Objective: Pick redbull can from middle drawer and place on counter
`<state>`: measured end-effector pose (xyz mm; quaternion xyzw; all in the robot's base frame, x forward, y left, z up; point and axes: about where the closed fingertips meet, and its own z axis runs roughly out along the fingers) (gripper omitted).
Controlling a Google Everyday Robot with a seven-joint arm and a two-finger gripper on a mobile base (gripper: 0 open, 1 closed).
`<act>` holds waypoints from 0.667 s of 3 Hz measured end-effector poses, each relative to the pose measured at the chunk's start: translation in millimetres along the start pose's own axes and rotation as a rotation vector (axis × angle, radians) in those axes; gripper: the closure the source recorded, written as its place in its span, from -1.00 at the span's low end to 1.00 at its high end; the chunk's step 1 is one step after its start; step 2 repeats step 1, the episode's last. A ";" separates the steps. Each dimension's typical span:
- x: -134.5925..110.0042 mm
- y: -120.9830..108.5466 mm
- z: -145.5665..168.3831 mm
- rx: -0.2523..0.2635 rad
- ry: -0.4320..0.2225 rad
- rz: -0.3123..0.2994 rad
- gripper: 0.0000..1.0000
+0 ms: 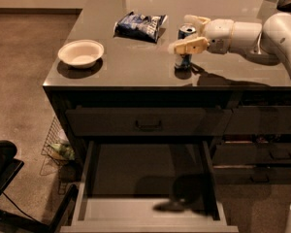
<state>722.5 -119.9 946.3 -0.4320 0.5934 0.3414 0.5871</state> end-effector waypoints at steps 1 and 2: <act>0.0 0.0 0.0 0.000 0.000 0.000 -1.00; 0.0 0.0 0.0 0.000 0.000 0.000 -1.00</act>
Offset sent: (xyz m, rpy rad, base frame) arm 0.0000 0.0000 0.0000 0.0000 0.0000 0.0000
